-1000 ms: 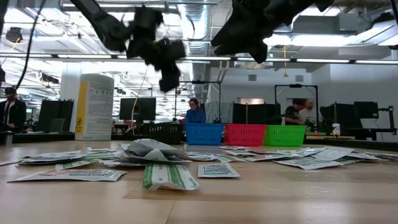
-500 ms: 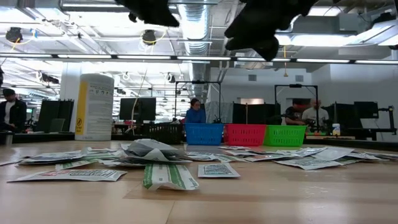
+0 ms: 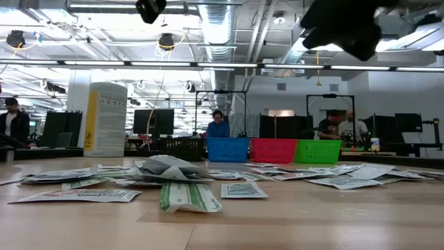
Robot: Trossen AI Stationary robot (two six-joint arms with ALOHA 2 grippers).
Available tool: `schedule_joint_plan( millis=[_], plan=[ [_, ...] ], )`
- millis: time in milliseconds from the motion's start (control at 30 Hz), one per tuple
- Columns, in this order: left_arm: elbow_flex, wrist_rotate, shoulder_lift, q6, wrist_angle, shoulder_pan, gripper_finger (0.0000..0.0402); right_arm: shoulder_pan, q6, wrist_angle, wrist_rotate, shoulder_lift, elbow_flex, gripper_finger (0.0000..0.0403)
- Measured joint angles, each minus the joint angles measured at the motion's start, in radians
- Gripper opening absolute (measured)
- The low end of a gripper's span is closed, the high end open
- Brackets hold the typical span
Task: Pick & Place First Aid Supplies
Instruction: Put the green bandage pack in the black bin
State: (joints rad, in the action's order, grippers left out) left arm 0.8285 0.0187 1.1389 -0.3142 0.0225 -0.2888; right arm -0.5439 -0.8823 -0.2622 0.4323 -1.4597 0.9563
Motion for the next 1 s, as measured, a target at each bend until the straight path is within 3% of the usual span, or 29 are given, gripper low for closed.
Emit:
schedule_joint_plan(
  millis=[167,500,700,1000],
  plan=[
    [-0.007,-0.002,0.000,-0.040,0.005,-0.062,0.0037,-0.072,-0.001,-0.034,0.035,0.005,0.000,0.0118],
    [-0.006,0.031,0.000,0.031,0.046,-0.014,0.0037,-0.227,-0.163,-0.347,0.384,0.100,0.001,0.0118],
    [-0.007,0.014,0.000,0.098,0.047,0.072,0.0037,-0.275,-0.192,-0.354,0.372,0.098,0.000,0.0118],
    [-0.006,-0.157,0.000,0.096,0.073,0.169,0.0035,-0.242,-0.192,-0.311,0.352,0.098,0.000,0.0118]
  ],
)
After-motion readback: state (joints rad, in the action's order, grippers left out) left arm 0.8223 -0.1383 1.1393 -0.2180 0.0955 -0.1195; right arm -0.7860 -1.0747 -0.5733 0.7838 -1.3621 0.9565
